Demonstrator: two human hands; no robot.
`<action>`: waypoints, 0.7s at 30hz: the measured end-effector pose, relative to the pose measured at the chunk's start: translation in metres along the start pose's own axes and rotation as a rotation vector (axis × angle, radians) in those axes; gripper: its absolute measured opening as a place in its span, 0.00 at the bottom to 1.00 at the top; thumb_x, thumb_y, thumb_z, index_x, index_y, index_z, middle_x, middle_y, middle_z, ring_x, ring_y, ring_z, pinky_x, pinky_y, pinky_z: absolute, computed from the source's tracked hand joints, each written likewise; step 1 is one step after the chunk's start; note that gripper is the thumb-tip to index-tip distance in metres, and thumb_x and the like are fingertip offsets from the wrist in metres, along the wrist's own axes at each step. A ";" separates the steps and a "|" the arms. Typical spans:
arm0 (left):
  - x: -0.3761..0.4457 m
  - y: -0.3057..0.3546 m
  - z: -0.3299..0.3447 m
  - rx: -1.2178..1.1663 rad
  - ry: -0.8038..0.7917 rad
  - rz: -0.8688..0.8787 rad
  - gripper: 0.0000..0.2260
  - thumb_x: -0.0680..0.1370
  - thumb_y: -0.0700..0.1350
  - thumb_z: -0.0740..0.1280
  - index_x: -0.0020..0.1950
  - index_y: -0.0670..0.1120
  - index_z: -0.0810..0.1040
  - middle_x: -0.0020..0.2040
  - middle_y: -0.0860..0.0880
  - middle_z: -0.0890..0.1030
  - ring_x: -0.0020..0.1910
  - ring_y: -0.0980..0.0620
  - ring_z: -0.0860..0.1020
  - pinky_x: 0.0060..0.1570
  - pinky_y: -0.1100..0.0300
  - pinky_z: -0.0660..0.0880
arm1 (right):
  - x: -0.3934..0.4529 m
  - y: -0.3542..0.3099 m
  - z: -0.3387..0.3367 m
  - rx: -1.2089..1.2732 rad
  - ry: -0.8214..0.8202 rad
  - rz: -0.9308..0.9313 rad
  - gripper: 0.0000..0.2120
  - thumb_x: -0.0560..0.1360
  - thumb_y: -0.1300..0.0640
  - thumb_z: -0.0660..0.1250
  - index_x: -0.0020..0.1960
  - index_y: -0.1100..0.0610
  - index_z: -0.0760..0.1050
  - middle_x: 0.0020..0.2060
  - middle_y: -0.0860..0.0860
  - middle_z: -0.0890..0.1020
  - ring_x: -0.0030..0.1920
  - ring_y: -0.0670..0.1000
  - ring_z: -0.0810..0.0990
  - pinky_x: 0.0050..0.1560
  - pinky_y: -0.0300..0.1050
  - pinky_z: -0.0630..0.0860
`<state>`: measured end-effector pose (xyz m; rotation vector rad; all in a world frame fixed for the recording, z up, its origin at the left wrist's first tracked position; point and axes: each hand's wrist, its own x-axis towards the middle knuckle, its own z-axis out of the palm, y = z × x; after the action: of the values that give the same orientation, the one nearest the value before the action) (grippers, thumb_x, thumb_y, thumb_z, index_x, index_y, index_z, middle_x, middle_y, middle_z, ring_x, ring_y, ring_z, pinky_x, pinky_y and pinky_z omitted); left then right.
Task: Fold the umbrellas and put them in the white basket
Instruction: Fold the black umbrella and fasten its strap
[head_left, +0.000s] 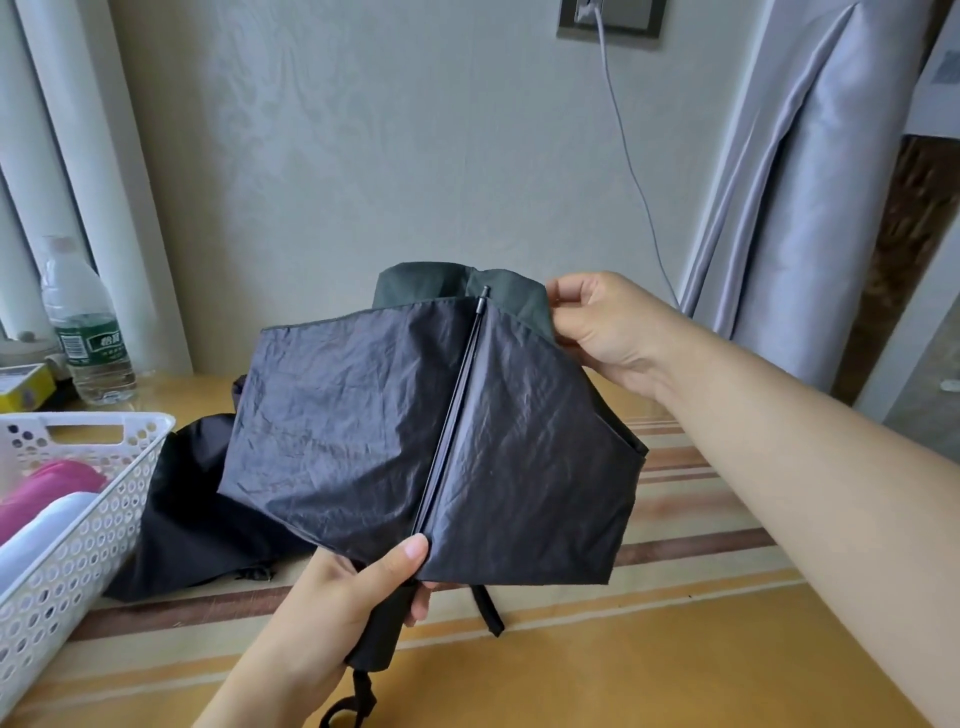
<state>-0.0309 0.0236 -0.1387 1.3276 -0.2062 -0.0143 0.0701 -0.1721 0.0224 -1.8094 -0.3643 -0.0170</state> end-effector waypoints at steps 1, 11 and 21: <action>0.000 0.000 0.000 0.026 -0.002 -0.010 0.19 0.62 0.55 0.73 0.41 0.41 0.80 0.31 0.39 0.76 0.29 0.47 0.73 0.35 0.58 0.73 | 0.000 -0.001 0.000 -0.027 0.019 -0.011 0.10 0.75 0.70 0.66 0.40 0.58 0.76 0.27 0.50 0.79 0.23 0.42 0.74 0.24 0.32 0.71; 0.000 -0.001 0.006 0.104 0.024 -0.080 0.10 0.67 0.51 0.72 0.32 0.46 0.80 0.30 0.43 0.74 0.29 0.48 0.73 0.30 0.59 0.71 | -0.008 -0.004 0.003 -0.309 0.024 0.021 0.25 0.76 0.37 0.60 0.56 0.58 0.76 0.45 0.51 0.81 0.44 0.49 0.78 0.53 0.50 0.75; -0.005 0.003 0.015 -0.198 -0.046 -0.079 0.10 0.62 0.53 0.74 0.34 0.47 0.80 0.30 0.43 0.70 0.26 0.49 0.69 0.25 0.60 0.68 | 0.005 0.020 0.018 -0.268 0.315 -0.104 0.17 0.83 0.53 0.58 0.35 0.55 0.68 0.29 0.49 0.70 0.31 0.47 0.68 0.35 0.44 0.66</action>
<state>-0.0385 0.0104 -0.1330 1.1376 -0.1859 -0.1292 0.0771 -0.1581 -0.0004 -2.0106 -0.2379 -0.4373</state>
